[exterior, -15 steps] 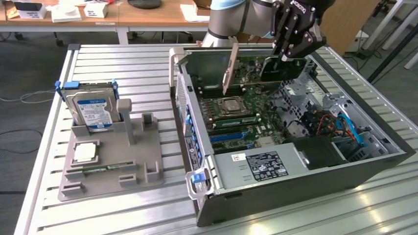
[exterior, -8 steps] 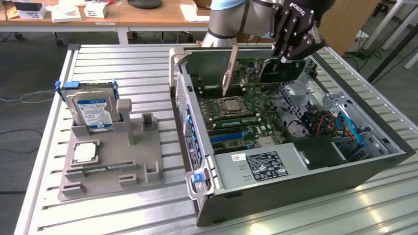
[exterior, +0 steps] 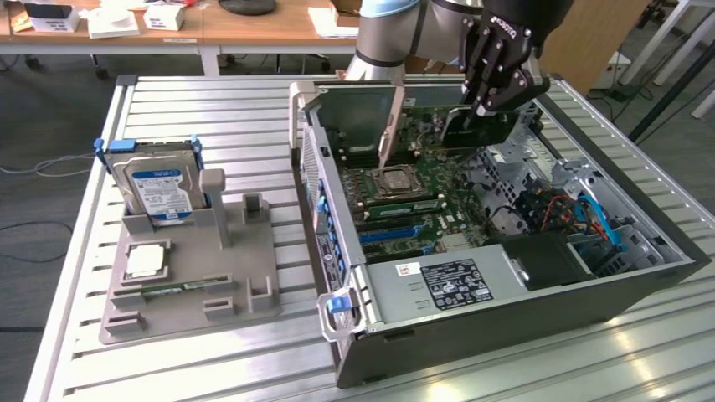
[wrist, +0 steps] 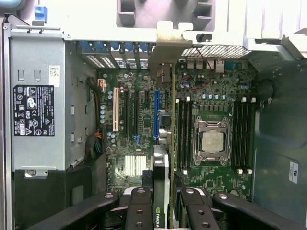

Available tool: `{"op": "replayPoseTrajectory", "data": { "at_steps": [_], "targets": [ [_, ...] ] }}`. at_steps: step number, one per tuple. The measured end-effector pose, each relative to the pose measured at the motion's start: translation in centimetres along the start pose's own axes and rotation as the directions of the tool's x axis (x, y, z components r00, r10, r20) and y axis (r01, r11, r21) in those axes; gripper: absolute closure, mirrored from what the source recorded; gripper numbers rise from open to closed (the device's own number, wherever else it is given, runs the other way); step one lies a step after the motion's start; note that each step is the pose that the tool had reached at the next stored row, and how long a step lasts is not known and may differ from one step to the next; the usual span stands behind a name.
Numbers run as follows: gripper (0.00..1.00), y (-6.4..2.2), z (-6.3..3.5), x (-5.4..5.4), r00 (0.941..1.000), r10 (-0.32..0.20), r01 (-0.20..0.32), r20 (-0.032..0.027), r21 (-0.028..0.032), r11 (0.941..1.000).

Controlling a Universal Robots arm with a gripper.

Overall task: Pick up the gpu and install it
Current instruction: 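Insert the gpu into the slot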

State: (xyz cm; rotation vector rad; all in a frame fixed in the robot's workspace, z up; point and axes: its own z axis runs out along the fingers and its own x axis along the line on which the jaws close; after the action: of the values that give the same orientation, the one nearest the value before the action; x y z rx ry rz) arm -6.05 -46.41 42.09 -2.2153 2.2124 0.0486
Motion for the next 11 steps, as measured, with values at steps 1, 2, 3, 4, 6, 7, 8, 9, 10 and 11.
{"op": "replayPoseTrajectory", "data": {
  "at_steps": [1,2,3,4,6,7,8,9,10,11],
  "targets": [
    [0.73,0.00,0.12,0.0,1.0000,0.000,0.000,-0.0001,0.0000,1.0000],
    [0.73,0.00,0.25,0.0,1.0000,0.000,0.000,-0.0001,0.0000,1.0000],
    [0.73,-0.01,0.38,0.0,1.0000,0.000,0.000,-0.0001,0.0000,1.0000],
    [0.73,-0.01,0.49,0.0,1.0000,0.000,0.000,-0.0001,0.0000,1.0000],
    [0.73,-0.01,0.71,0.0,1.0000,0.000,0.000,-0.0001,0.0000,1.0000],
    [0.73,-0.01,0.82,0.0,1.0000,0.000,0.000,0.0000,0.0000,1.0000],
    [0.73,-0.01,0.94,0.0,1.0000,0.000,0.000,0.0000,0.0000,1.0000],
    [0.73,-0.02,1.03,0.0,1.0000,0.000,0.000,-0.0001,0.0000,1.0000],
    [0.73,-0.02,1.12,0.0,1.0000,0.000,0.000,-0.0001,0.0000,1.0000],
    [0.73,-0.02,1.21,0.0,1.0000,0.000,0.000,-0.0001,0.0000,1.0000]
  ]
}}
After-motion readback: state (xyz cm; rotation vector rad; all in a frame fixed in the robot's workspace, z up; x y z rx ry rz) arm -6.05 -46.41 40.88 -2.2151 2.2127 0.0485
